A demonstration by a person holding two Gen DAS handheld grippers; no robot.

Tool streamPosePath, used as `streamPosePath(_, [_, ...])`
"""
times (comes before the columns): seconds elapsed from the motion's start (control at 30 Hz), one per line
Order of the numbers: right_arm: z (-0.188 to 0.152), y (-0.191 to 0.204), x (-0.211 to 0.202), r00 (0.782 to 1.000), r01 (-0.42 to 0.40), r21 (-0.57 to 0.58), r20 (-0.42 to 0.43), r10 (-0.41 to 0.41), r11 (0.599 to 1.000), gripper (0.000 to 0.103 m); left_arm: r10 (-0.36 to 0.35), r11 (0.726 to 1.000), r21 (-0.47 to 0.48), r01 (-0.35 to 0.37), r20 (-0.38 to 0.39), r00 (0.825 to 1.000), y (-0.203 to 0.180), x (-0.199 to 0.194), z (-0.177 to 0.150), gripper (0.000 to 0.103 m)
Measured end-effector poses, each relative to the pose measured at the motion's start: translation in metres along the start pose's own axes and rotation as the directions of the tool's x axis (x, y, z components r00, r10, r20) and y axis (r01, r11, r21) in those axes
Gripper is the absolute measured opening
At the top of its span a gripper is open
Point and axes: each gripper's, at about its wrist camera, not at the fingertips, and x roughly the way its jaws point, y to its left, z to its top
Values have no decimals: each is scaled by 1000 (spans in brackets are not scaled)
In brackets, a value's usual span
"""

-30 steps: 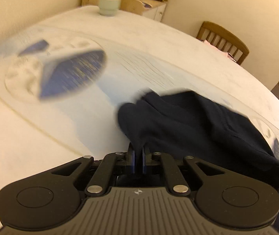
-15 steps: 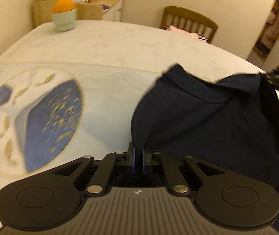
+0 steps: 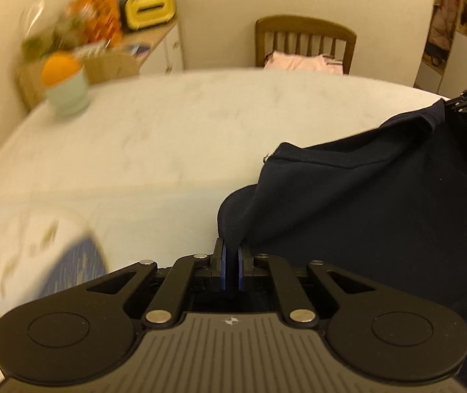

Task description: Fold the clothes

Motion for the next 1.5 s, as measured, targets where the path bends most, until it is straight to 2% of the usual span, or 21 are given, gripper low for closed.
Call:
streamPosePath(0.07, [1,-12,14,996,-44,79,-75,50,996,103,12,999,32,-11,-15,1000,-6,13,12,5])
streamPosePath(0.1, [0,-13,14,995,-60,84,-79,67,995,103,15,999,44,-14,-30,999,-8,20,16,6])
streamPosePath(0.23, [-5,4,-17,992,-114,-54,40,117,992,103,2,999,50,2,-68,998,-7,31,16,6])
streamPosePath(0.33, [1,20,-25,982,-158,-138,86,171,978,103,-16,999,37,18,-74,997,-1,29,18,11])
streamPosePath(0.47, [9,42,-30,960,-215,-232,125,249,949,103,-40,999,-22,40,-30,999,10,-2,19,30])
streamPosePath(0.53, [16,55,-22,952,-241,-247,128,278,939,103,-83,995,-60,82,0,997,15,-25,13,50])
streamPosePath(0.57, [19,59,-16,948,-255,-252,124,292,934,103,-114,990,-77,114,14,993,16,-37,9,70])
streamPosePath(0.6, [22,62,-9,945,-269,-256,118,306,928,103,-144,985,-94,147,29,989,17,-49,4,76])
streamPosePath(0.67, [28,69,5,936,-298,-265,105,335,917,103,-220,969,-114,220,10,975,14,-64,-14,76])
streamPosePath(0.77, [38,60,14,945,-287,-246,87,316,926,103,-250,961,-135,242,-47,967,7,-74,-49,76])
streamPosePath(0.97, [58,40,31,961,-258,-205,48,273,944,103,-220,953,-235,193,-94,971,10,-75,-97,76])
streamPosePath(1.1, [74,27,48,975,-212,-148,32,219,966,103,-194,954,-250,164,-104,975,9,-70,-104,76])
streamPosePath(1.23, [67,24,61,982,-188,-104,10,190,977,103,-162,961,-242,132,-108,981,9,-64,-107,76])
streamPosePath(1.37, [54,-2,31,973,-229,-45,27,230,972,103,-132,967,-233,102,-118,984,5,-62,-103,76])
streamPosePath(1.5, [12,-29,-20,965,-261,-18,32,261,965,103,-156,966,-221,132,-93,983,1,-64,-99,76])
